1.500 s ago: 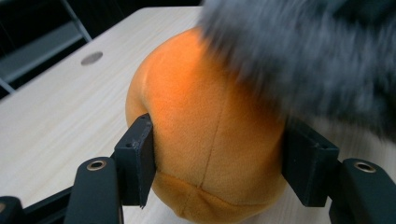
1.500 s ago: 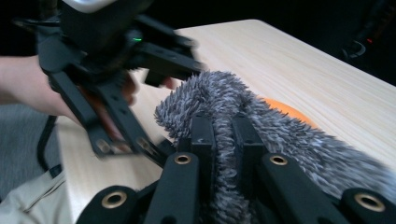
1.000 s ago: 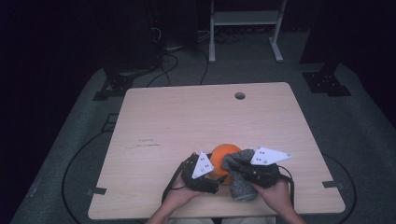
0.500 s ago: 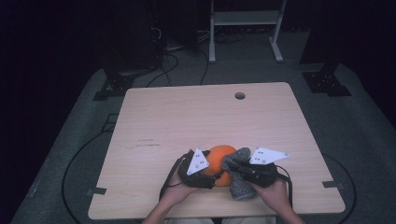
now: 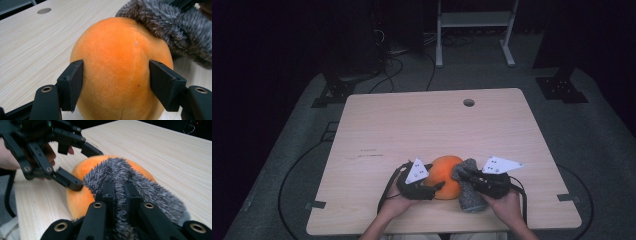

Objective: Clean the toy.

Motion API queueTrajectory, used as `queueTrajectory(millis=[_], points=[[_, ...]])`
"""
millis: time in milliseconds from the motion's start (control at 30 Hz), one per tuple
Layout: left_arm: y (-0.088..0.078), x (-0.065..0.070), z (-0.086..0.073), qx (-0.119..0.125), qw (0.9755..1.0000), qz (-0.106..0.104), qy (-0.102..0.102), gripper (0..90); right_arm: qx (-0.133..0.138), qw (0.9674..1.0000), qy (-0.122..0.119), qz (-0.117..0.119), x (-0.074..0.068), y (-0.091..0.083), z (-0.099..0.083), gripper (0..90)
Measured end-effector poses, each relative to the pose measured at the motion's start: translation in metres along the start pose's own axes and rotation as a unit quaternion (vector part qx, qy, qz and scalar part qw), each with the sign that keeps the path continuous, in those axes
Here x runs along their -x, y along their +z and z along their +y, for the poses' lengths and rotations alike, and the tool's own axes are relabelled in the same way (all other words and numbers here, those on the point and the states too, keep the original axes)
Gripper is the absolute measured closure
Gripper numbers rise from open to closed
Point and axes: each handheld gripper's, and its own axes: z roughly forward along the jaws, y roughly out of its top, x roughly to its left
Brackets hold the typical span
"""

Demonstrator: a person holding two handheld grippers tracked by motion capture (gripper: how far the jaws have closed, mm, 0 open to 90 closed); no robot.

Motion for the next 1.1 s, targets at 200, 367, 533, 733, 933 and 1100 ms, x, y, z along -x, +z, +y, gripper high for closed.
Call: queueTrajectory(millis=[200,367,533,733,933,1100], points=[[-0.002,-0.011,-0.005,0.0,0.9997,-0.013,-0.019,30.6,-0.014,0.9989,0.039,-0.02,0.017,-0.001,-0.009,81.1],[-0.004,-0.019,-0.011,-0.003,0.9991,-0.017,-0.038,30.0,0.013,0.9974,0.067,0.022,0.017,-0.002,-0.006,81.0],[-0.006,-0.022,-0.013,-0.004,0.9989,-0.021,-0.042,29.4,-0.003,0.9987,0.051,0.011,0.014,0.004,-0.008,81.0],[-0.007,-0.022,-0.015,-0.003,0.999,-0.021,-0.039,29.4,-0.014,0.998,0.062,-0.009,0.019,0.003,-0.009,81.0],[-0.01,-0.024,-0.017,-0.005,0.9986,-0.03,-0.043,26.5,0.002,0.9995,0.027,0.013,0.007,0.006,-0.002,80.9],[-0.014,-0.023,-0.005,0.043,0.9975,-0.039,-0.039,11.7,-0.001,0.9997,0.019,0.015,0.006,0.007,-0.004,80.9]])
